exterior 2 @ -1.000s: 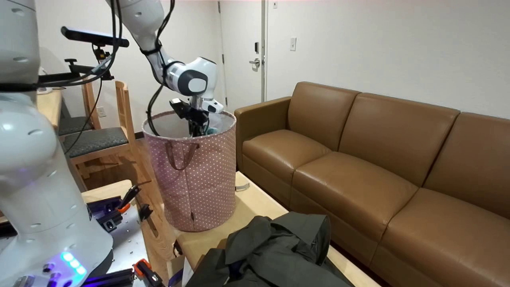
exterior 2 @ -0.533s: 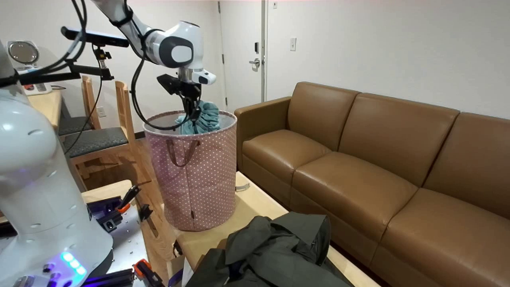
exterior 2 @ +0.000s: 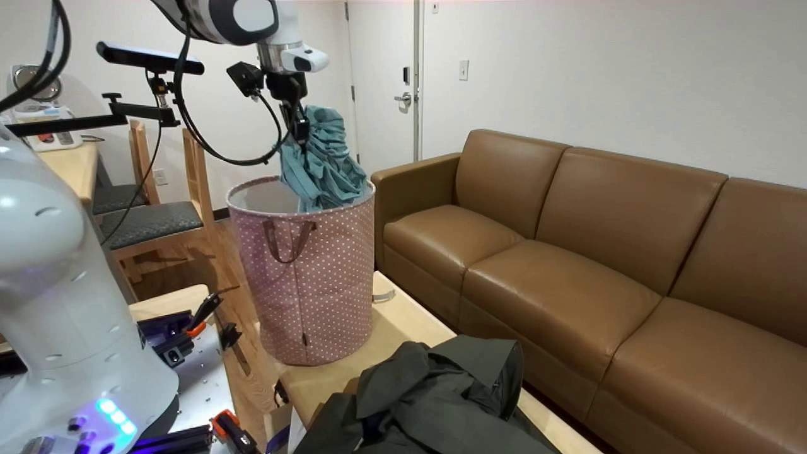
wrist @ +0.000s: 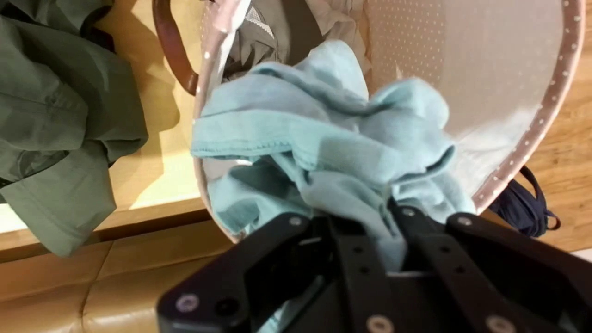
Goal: Remove the blue cloth from the laundry basket
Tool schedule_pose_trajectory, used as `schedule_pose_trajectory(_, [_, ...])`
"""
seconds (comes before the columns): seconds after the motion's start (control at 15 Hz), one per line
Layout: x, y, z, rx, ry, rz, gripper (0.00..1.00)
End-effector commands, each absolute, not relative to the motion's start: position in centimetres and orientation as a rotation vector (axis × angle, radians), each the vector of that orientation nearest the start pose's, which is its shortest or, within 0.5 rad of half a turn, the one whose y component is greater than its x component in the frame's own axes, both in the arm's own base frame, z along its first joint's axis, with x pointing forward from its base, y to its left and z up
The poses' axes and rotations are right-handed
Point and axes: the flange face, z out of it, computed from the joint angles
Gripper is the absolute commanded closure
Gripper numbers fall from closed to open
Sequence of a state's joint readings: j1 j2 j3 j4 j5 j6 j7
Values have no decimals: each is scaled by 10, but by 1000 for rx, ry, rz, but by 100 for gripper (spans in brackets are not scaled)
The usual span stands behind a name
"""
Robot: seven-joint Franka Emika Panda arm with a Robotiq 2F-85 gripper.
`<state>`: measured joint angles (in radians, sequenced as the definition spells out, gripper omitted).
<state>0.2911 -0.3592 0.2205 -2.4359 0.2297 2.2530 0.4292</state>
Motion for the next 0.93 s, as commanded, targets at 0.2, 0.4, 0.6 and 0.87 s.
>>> schedule_pose_trajectory(0.2, [334, 175, 519, -2892, 381, -318, 97])
schedule_pose_trajectory(0.4, [307, 148, 548, -2824, 528, -370, 97])
schedule_pose_trajectory(0.6, [312, 149, 551, -2860, 477, -364, 88])
schedule_pose_trajectory(0.87, [300, 142, 556, -2858, 489, -376, 97])
